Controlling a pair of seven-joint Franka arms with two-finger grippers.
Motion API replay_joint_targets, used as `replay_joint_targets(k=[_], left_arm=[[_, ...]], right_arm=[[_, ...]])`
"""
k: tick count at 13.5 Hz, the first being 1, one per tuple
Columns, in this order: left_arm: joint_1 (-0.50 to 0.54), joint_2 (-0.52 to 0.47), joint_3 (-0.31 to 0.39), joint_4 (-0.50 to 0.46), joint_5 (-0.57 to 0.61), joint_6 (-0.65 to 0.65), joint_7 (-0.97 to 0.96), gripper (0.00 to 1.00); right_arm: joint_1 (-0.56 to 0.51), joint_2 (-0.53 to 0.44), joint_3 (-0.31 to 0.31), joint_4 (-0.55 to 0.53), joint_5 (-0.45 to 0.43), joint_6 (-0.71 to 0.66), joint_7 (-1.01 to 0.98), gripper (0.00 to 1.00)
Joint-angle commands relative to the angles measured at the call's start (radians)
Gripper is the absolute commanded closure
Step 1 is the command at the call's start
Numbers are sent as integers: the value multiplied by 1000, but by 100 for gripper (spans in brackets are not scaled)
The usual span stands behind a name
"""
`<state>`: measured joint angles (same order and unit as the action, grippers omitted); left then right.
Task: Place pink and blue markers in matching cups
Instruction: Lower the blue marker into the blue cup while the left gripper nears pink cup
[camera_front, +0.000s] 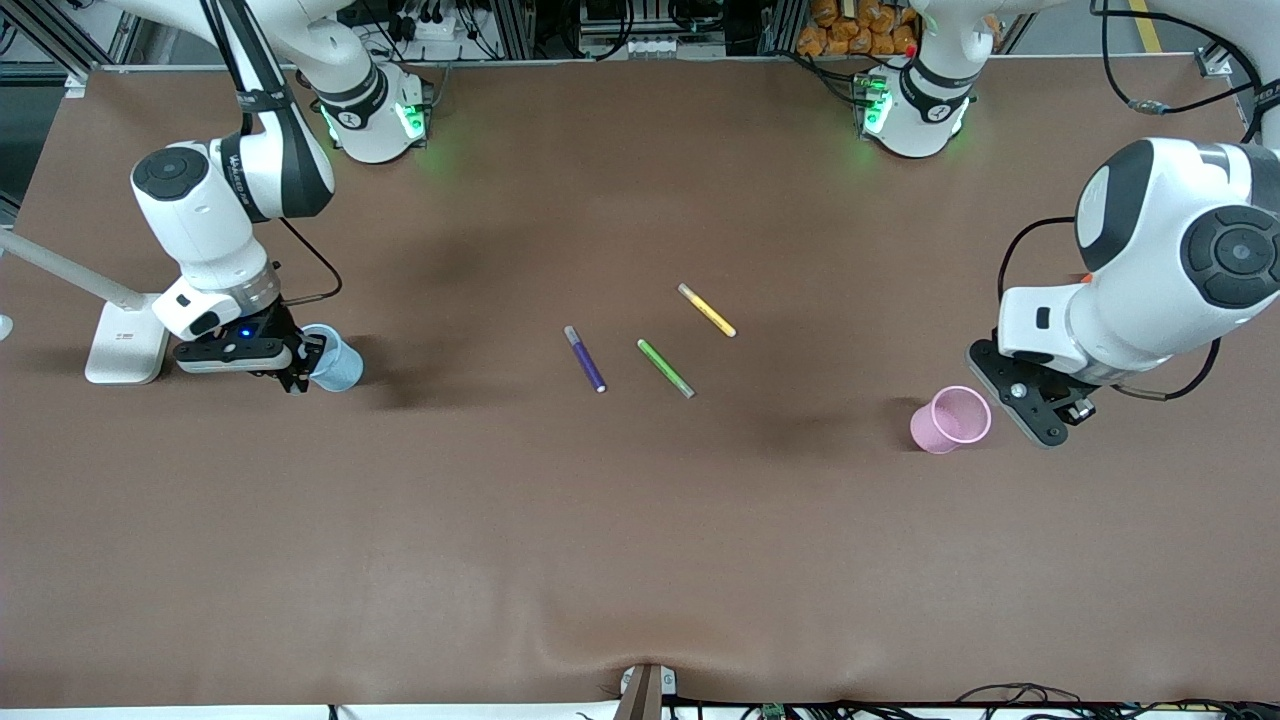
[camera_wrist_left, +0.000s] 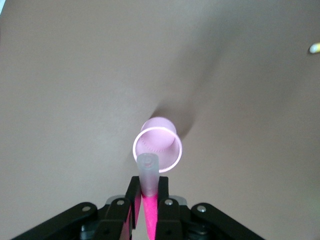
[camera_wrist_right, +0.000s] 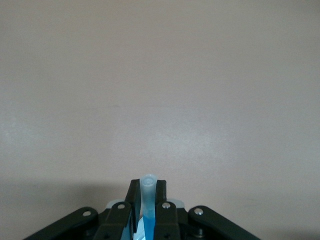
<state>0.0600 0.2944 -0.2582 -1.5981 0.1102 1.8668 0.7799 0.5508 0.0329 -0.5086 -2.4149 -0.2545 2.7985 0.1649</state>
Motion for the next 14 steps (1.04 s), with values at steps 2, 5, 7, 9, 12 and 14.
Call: replay_joint_targets(k=[2, 5, 7, 9, 12, 14], left_arm=[[35, -24, -9, -45, -46, 60, 15, 100], [56, -5, -6, -55, -102, 101, 247, 100], [63, -12, -7, -72, -106, 103, 303, 100], [67, -5, -7, -77, -162, 104, 422, 100], [109, 0, -6, -101, -243, 132, 602, 100], [116, 3, -6, -100, -319, 132, 674, 100]], right_arm=[[-34, -24, 5, -53, -42, 30, -1, 100], [-32, -19, 5, -75, -42, 42, 10, 100], [-35, -15, 5, -75, -42, 52, 10, 89], [-38, -5, 5, -75, -42, 53, 10, 53], [-40, -7, 4, -64, -42, 44, 13, 0], [-64, -7, 4, -37, -40, 36, 7, 0]])
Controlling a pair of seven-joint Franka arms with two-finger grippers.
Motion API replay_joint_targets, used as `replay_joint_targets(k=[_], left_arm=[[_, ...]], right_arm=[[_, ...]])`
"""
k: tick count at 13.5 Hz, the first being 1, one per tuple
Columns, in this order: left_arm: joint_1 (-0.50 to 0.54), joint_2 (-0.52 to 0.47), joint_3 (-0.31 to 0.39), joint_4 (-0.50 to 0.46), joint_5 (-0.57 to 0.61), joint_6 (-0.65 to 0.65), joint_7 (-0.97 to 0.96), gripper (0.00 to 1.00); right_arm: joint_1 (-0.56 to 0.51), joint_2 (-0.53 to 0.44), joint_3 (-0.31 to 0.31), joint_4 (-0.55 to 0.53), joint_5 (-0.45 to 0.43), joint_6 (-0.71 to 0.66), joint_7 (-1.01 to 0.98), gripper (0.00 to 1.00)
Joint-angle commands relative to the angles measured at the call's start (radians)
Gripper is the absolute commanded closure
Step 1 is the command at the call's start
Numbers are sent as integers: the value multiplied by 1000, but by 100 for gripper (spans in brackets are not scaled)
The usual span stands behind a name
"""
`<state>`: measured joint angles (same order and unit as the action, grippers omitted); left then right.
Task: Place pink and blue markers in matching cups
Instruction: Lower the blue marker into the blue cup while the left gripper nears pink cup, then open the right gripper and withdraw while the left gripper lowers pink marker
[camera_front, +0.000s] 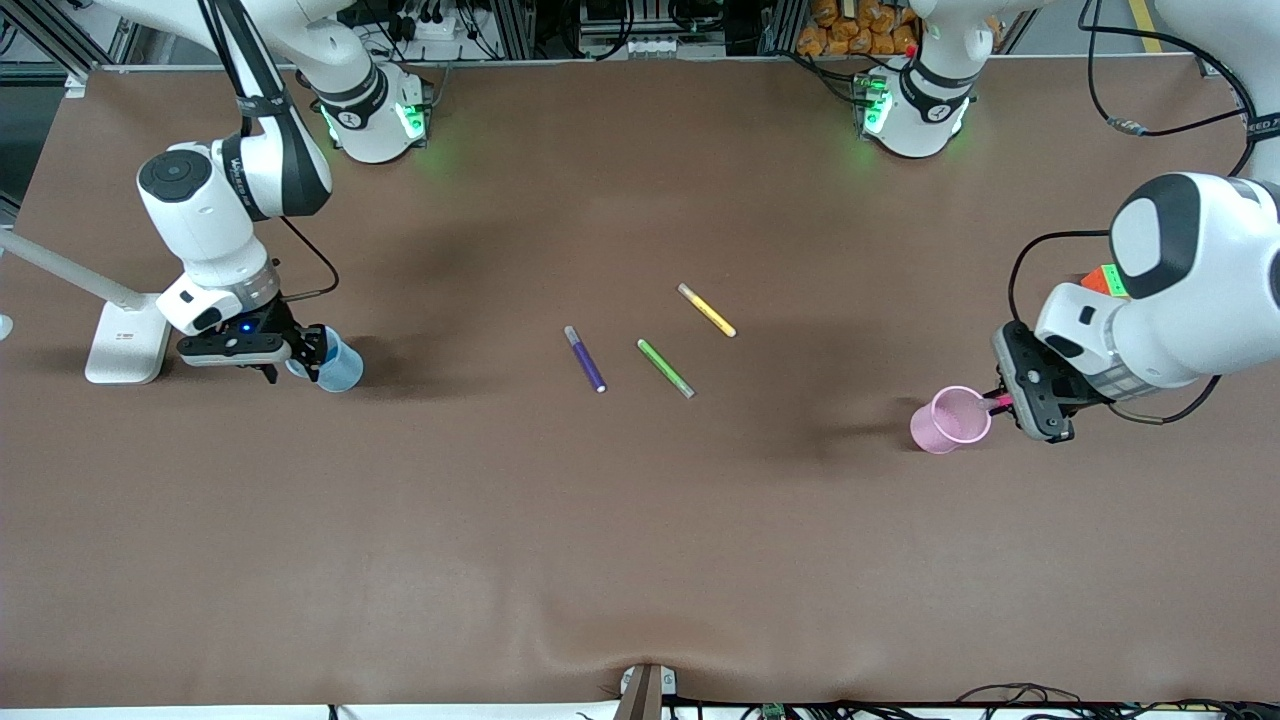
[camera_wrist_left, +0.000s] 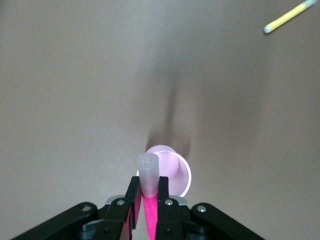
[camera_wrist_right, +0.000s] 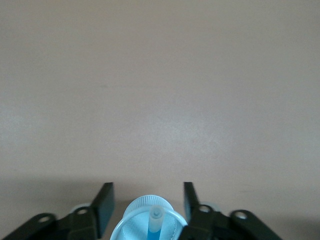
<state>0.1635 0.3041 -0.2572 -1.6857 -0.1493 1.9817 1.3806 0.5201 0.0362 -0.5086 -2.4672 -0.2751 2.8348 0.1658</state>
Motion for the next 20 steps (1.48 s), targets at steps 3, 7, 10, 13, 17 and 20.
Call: replay_joint_targets(k=[3, 7, 10, 13, 17, 20], left_arm=[[27, 9, -7, -12, -131, 17, 164, 100], [80, 65, -7, -11, -198, 32, 305, 100], [111, 101, -7, -15, -309, 32, 402, 100], [111, 109, -7, -15, -335, 31, 403, 100], [120, 107, -7, -60, -386, 29, 405, 100], [133, 106, -7, -89, -412, 29, 419, 100]], right_arm=[[-37, -15, 4, 103, -6, -128, 6, 0], [-20, 5, 9, 344, 146, -465, 1, 0], [-25, 100, 9, 586, 302, -748, 0, 0], [-52, 223, 7, 834, 419, -978, 0, 0], [-77, 263, 7, 973, 527, -1146, -6, 0], [-97, 254, 4, 1022, 527, -1199, -31, 0]])
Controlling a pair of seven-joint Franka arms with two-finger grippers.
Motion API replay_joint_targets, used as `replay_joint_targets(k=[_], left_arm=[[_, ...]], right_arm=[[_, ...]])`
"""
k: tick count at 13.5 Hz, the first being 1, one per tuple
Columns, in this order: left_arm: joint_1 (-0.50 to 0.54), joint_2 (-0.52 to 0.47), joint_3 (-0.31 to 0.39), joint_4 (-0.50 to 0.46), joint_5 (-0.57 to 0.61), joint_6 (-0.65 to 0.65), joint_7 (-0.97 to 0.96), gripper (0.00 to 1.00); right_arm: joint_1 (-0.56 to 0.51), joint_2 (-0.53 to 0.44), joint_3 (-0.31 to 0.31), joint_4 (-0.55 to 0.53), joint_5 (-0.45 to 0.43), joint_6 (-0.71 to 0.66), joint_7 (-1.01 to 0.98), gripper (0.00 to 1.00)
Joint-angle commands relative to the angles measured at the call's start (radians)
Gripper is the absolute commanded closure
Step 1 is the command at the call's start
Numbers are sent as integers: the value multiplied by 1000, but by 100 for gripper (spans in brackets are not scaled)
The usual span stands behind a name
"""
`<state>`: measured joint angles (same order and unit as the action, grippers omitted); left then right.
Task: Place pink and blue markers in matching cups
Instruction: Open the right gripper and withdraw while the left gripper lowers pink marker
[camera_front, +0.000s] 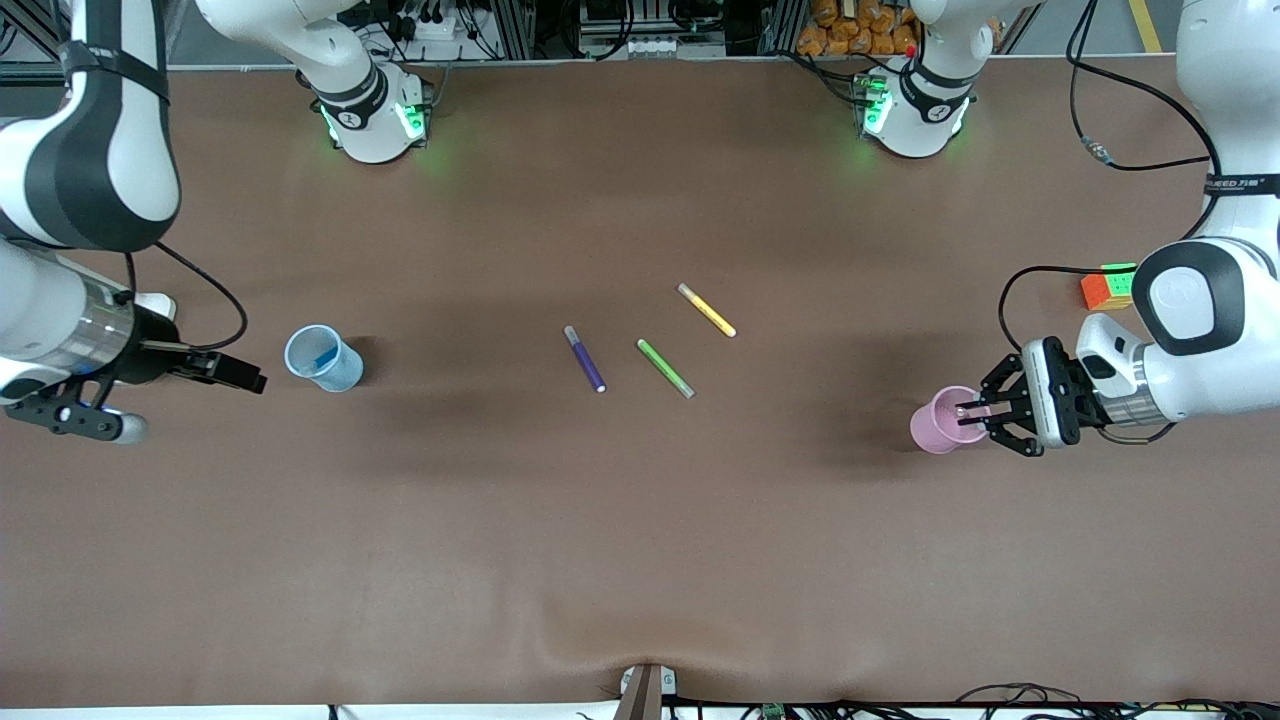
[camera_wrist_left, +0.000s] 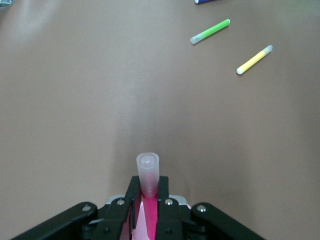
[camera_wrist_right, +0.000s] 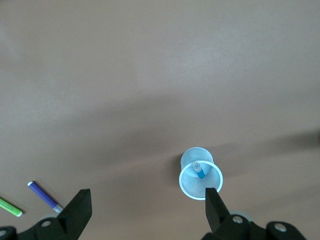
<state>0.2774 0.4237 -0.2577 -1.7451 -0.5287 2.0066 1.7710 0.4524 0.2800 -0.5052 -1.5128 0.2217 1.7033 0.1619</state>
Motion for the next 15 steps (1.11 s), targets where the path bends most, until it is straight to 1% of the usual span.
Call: replay_joint_targets(k=[1, 2, 3, 4, 8, 11, 12, 13, 14, 15], left_arm=[[20, -13, -6, -33, -43, 4, 48, 100], [26, -11, -6, -45, -59, 4, 54, 100], [34, -8, -6, -59, -88, 4, 62, 100], [37, -6, -6, -66, -108, 6, 79, 100], [40, 4, -3, -68, -114, 6, 97, 100], [55, 33, -5, -62, -112, 6, 103, 100], [54, 35, -5, -60, -114, 9, 104, 86], [54, 33, -5, -56, -116, 9, 102, 62], [57, 33, -5, -56, -117, 9, 100, 16], [60, 35, -6, -56, -119, 9, 100, 0]], right_arm=[[-52, 7, 5, 89, 36, -121, -65, 0], [-63, 8, 7, 106, 44, -123, -147, 0], [-73, 17, 5, 155, 39, -131, -241, 0], [-84, 19, 4, 184, 36, -142, -292, 0], [-93, 14, 1, 194, 25, -180, -291, 0], [-93, 10, -1, 210, 4, -188, -291, 0], [-92, 8, 1, 218, 4, -189, -291, 0], [-90, 7, 1, 226, 11, -200, -291, 0], [-92, 1, 4, 233, 18, -217, -294, 0], [-96, -1, 1, 235, 46, -217, -295, 0]])
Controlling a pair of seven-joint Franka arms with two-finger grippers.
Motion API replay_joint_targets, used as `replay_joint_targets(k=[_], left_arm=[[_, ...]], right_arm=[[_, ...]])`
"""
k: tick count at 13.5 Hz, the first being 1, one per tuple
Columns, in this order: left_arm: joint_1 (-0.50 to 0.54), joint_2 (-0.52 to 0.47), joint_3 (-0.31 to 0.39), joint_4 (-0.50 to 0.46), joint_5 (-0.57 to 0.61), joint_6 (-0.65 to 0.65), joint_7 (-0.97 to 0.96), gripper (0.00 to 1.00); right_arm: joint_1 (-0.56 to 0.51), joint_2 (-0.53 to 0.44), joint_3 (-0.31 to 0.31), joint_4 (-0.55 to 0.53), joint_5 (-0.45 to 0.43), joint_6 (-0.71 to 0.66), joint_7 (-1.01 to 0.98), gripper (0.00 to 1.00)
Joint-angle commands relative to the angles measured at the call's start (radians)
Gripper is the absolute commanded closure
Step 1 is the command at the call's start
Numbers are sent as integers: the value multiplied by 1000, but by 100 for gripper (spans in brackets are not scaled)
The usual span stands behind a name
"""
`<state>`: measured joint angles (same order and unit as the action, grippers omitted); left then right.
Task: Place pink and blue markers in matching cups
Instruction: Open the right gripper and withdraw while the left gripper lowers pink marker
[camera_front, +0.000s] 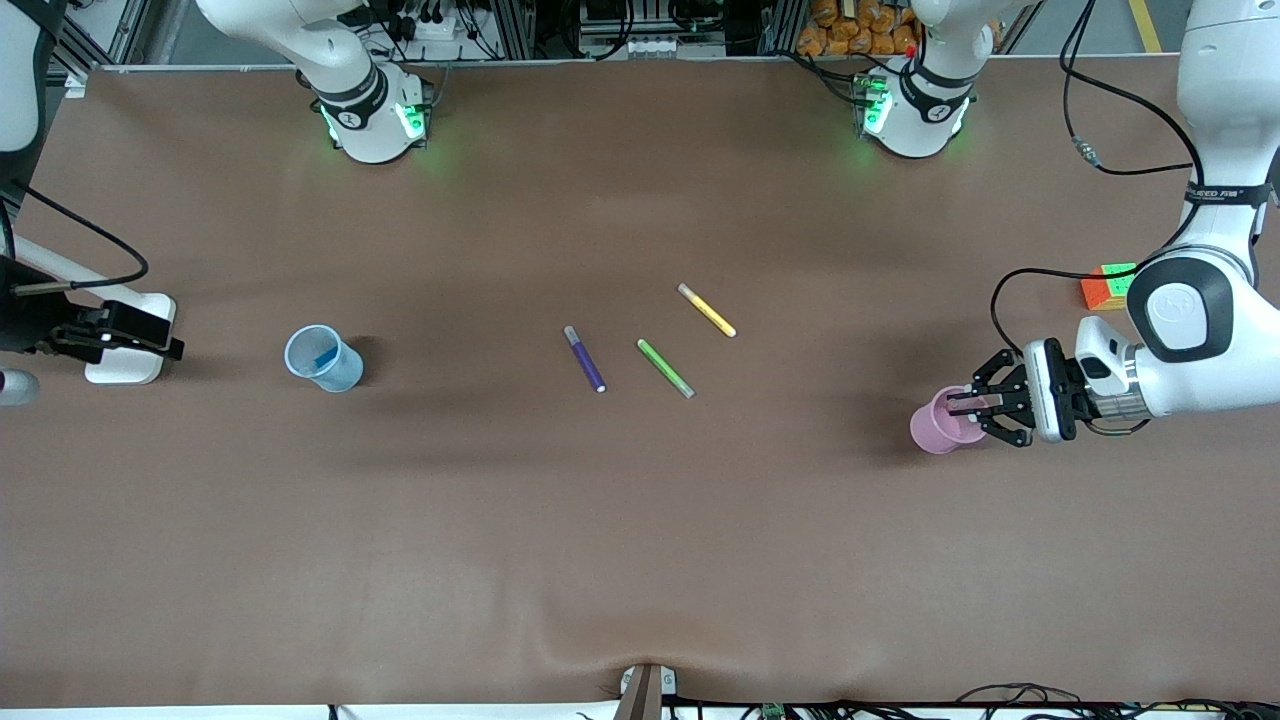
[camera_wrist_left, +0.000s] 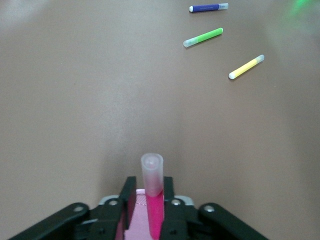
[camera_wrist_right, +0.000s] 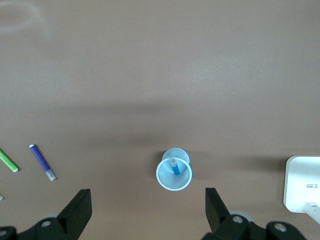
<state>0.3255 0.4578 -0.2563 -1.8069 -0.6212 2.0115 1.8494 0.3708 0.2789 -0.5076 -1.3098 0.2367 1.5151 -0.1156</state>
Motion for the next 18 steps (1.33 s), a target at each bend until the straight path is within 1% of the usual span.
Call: replay_joint_targets(k=[1, 2, 3, 4, 5, 6, 7, 8, 9, 10, 11, 12, 14, 18], left_arm=[[7, 1, -6, 6, -31, 4, 7, 0], [7, 1, -6, 6, -31, 3, -13, 0], [7, -2, -6, 8, -31, -2, -36, 0], [3, -8, -6, 11, -29, -3, -62, 0], [1, -14, -8, 12, -20, -8, -100, 0], [-2, -28, -8, 12, -12, -10, -137, 0], [-6, -39, -8, 15, 9, -10, -171, 0], [-6, -48, -8, 20, 33, -23, -240, 0], [-3, -48, -9, 29, 56, -51, -293, 0], [-3, -48, -8, 46, 73, -62, -314, 0], [-5, -50, -8, 50, 77, -77, -332, 0], [-5, -51, -8, 58, 81, -92, -366, 0], [-8, -57, -9, 86, 104, -115, -416, 0], [-45, -106, -11, 144, 199, -223, -692, 0]], right_arm=[[-23, 5, 3, 47, 51, -24, -22, 0], [-23, 3, 6, 81, 50, -24, -19, 0], [-55, 3, 20, 93, 53, -35, -21, 0], [-111, -3, 94, 101, 50, -50, -16, 0], [-215, -16, 206, 109, 27, -81, -12, 0], [-286, -21, 310, 110, -20, -95, -15, 0], [-317, -44, 395, 109, -99, -105, -13, 0], [-320, -94, 461, 89, -208, -128, -12, 0], [-338, -121, 489, 54, -239, -142, -7, 0], [-375, -154, 495, 9, -235, -141, -9, 0], [-391, -199, 495, -50, -209, -130, -12, 0], [-388, -226, 495, -84, -205, -113, -9, 0], [-394, -230, 495, -106, -203, -116, -9, 0], [-397, -236, 497, -118, -212, -95, -12, 0]])
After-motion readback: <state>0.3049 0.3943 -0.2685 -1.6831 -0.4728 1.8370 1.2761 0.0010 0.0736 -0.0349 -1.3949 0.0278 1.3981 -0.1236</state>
